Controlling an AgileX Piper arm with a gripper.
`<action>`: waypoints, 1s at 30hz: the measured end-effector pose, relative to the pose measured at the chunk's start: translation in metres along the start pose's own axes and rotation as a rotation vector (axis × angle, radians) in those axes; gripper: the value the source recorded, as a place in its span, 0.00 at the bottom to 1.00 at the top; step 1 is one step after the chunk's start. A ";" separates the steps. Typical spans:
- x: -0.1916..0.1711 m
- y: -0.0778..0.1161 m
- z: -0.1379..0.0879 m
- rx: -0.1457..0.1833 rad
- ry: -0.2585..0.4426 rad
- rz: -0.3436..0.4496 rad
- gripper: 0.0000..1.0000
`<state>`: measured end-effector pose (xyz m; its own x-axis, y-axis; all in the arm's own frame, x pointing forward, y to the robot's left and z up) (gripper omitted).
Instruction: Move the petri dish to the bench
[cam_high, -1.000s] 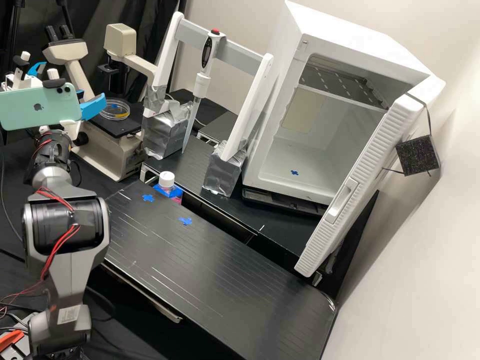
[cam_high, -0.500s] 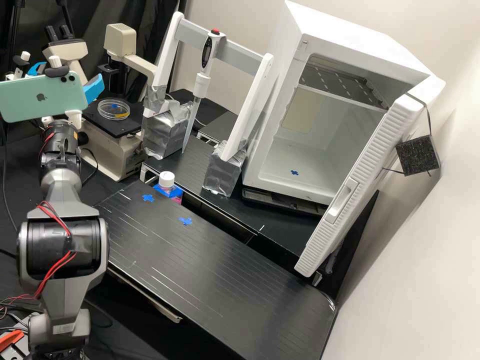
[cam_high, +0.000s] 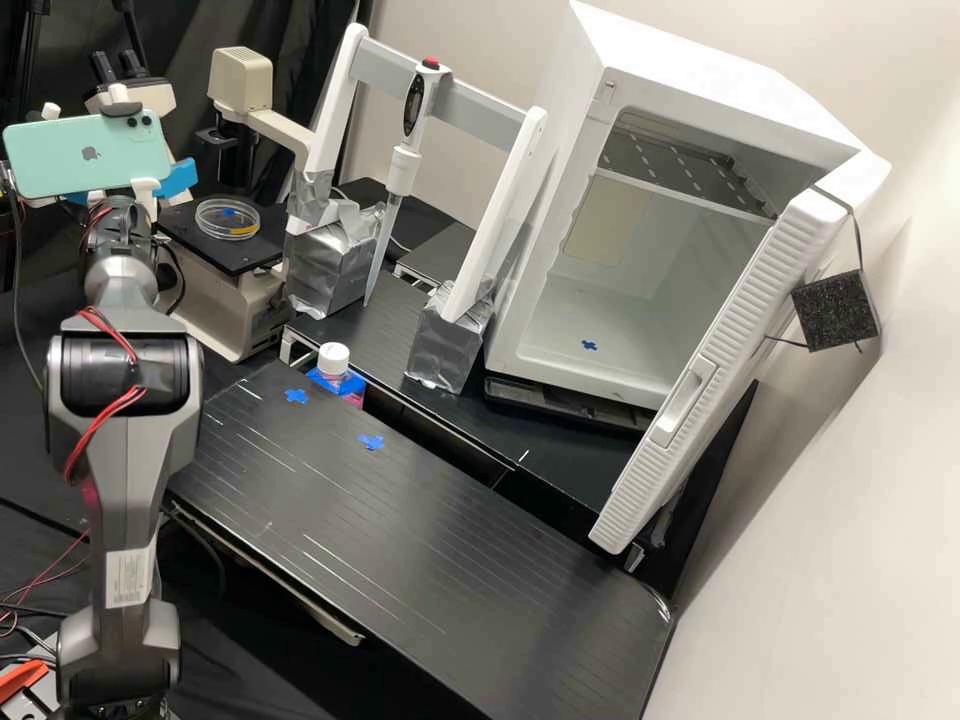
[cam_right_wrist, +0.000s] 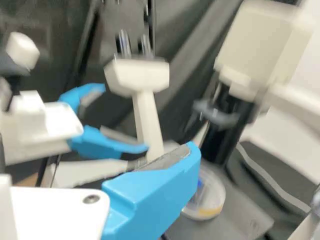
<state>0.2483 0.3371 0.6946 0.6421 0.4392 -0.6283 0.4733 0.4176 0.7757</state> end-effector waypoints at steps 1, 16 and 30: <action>0.004 0.000 0.002 0.009 -0.009 -0.007 1.00; 0.046 0.042 0.034 0.109 -0.102 0.027 1.00; 0.093 0.041 0.074 0.097 -0.167 -0.024 1.00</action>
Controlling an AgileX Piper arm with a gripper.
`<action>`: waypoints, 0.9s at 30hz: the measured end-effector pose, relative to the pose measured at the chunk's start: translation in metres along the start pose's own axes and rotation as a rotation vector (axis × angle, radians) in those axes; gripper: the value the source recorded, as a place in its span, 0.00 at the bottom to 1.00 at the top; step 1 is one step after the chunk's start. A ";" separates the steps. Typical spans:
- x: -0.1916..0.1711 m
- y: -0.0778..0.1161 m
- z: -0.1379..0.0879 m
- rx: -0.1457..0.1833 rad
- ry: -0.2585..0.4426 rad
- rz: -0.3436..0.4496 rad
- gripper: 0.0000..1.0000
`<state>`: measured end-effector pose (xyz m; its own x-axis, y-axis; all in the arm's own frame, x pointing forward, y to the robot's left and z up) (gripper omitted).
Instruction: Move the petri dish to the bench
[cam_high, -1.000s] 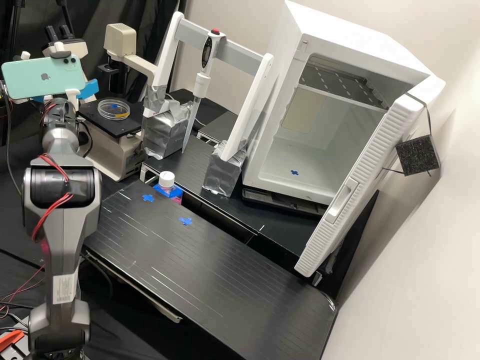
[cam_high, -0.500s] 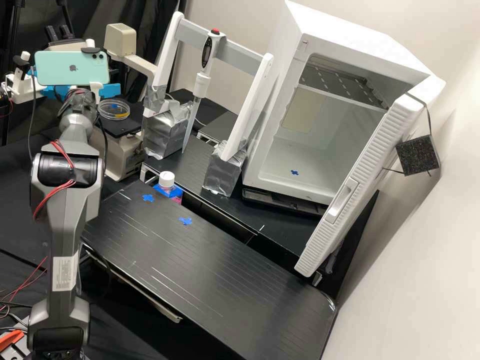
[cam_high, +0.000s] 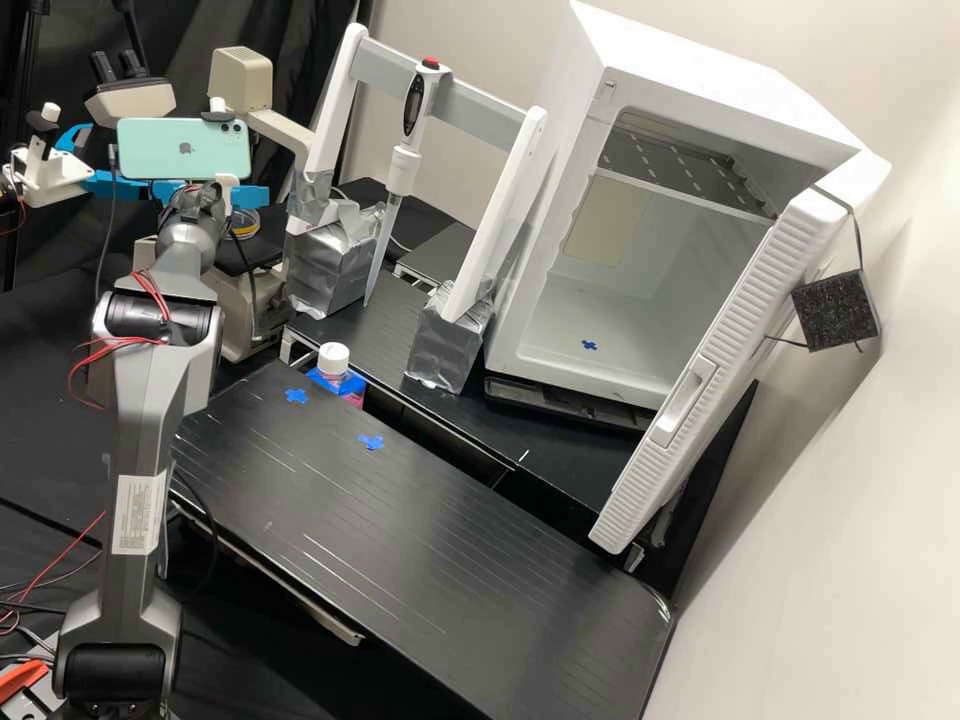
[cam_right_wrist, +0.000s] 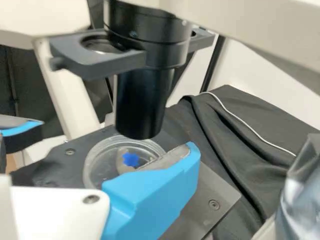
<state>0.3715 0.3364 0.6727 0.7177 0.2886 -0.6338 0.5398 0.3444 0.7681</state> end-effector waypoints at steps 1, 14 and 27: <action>0.003 0.000 0.000 -0.007 -0.002 -0.002 1.00; 0.030 0.004 0.004 0.000 -0.047 -0.042 1.00; 0.034 0.011 0.028 0.137 -0.078 -0.097 1.00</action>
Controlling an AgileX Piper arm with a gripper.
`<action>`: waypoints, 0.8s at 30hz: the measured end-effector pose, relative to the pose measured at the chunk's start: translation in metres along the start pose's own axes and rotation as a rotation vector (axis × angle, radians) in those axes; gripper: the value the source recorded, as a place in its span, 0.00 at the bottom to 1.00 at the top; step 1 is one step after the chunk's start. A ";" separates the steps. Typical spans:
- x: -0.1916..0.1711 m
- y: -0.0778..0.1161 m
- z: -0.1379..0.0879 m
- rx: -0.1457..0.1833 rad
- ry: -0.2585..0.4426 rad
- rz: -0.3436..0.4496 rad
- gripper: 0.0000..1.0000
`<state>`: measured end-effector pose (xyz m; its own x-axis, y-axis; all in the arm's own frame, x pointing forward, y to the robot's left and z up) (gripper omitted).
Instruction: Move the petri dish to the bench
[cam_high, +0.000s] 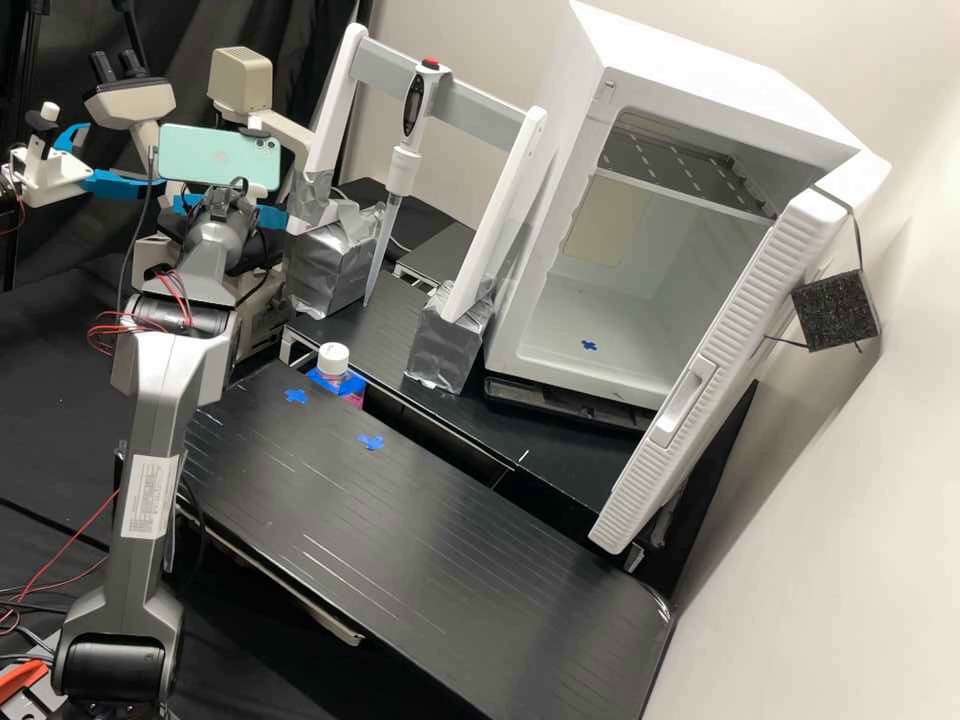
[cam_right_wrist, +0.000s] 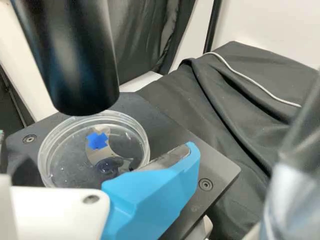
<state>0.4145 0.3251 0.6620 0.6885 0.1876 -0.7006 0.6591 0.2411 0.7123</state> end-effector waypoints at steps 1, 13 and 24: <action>0.000 0.000 0.000 -0.001 -0.001 -0.002 1.00; 0.001 -0.003 -0.002 -0.092 -0.050 0.022 1.00; 0.009 -0.005 0.000 -0.086 -0.064 0.013 1.00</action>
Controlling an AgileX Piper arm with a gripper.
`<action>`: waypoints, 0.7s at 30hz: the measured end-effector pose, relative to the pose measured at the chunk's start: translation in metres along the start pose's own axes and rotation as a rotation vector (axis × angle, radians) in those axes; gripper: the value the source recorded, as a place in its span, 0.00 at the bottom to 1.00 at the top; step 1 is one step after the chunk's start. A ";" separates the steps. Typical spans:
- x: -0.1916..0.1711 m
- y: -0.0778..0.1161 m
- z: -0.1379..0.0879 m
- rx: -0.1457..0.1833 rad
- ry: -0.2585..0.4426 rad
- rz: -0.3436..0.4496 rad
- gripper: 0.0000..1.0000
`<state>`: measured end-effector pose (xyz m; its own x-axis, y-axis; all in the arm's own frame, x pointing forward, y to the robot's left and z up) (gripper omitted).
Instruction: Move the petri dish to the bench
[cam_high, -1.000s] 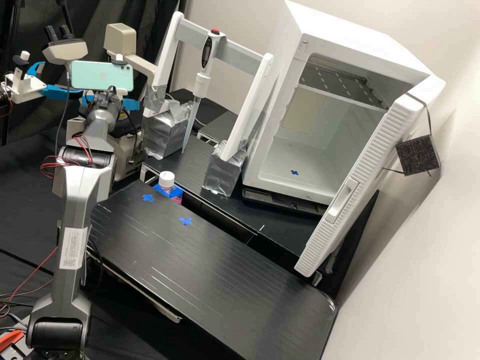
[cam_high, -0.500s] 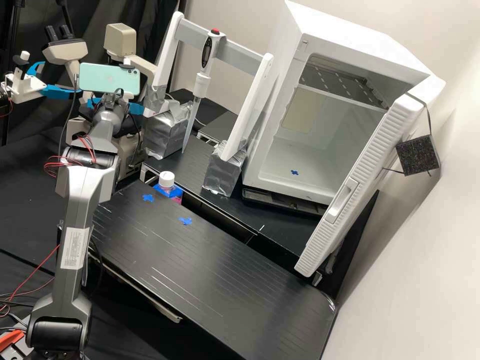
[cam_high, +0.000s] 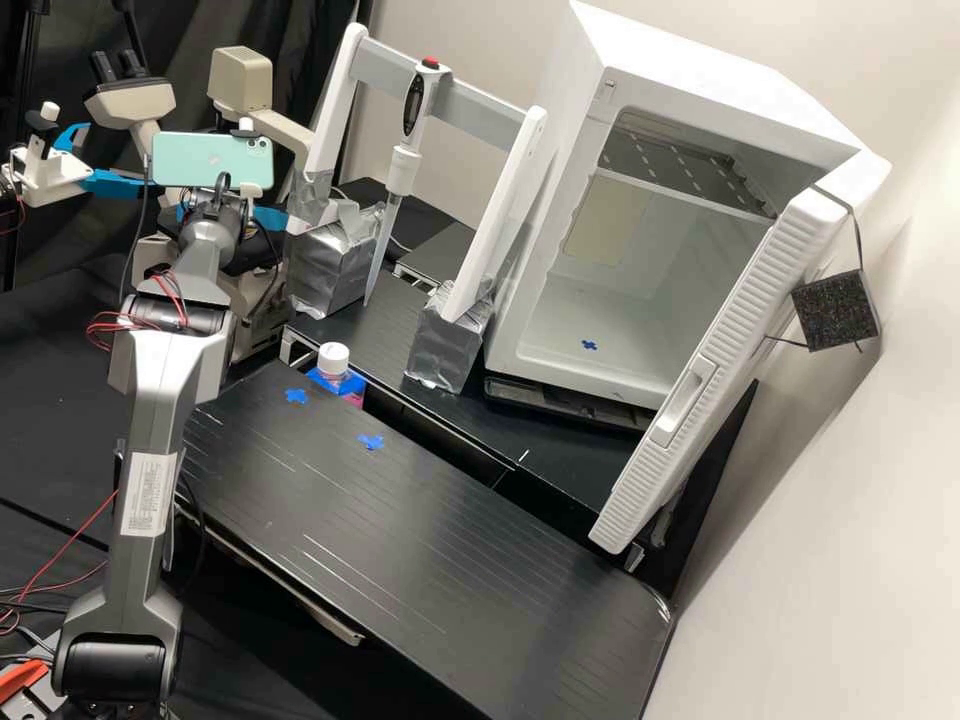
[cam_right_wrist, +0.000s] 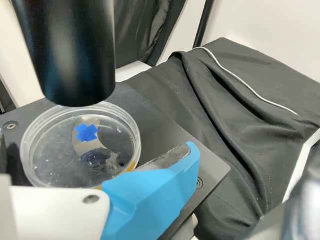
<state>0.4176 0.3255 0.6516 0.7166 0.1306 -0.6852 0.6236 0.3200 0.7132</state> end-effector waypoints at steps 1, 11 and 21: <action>0.000 0.001 -0.001 0.000 0.000 -0.001 1.00; 0.001 0.002 -0.002 0.000 -0.012 -0.018 1.00; 0.002 0.002 -0.004 -0.018 -0.013 -0.011 0.00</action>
<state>0.4196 0.3301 0.6510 0.7137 0.1145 -0.6910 0.6259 0.3385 0.7026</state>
